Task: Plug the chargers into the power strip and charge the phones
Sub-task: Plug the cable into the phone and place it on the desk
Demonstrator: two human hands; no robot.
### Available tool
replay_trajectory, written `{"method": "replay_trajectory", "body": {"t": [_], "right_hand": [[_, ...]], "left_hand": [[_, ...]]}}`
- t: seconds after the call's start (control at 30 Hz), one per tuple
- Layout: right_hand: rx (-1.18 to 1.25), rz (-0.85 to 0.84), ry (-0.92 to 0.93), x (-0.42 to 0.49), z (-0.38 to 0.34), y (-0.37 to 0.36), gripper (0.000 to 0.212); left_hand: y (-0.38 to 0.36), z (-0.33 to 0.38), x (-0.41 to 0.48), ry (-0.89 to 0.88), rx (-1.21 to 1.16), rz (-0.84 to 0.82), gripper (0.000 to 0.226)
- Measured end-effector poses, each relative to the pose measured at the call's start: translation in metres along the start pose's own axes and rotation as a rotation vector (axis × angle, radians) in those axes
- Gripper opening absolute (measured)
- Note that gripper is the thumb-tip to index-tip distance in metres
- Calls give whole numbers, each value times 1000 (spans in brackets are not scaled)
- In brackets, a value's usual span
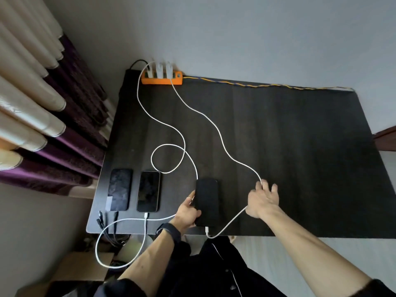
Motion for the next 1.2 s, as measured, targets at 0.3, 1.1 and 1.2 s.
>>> {"method": "replay_trajectory", "body": {"t": [0.3,1.1,1.2], "right_hand": [[262,203,139,-4,-58,-2,55],[899,43,30,6,-164,32,36],[906,86,24,-4,-164,30,42]], "left_hand": [[-11,-11,6,-213,767,284,70],[139,10,-18,-328,1497,415,17],[135,24,-20,-436,1488,470,38]]}}
Point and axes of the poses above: each hand's wrist, its own x-axis towards the middle knuckle, its own y-axis out of the back of the hand, z = x × y, the point moved 3 cm from there along x, towards the middle knuckle, and after that the axes turned 11 degrees about -x, right-handed, at the moved point
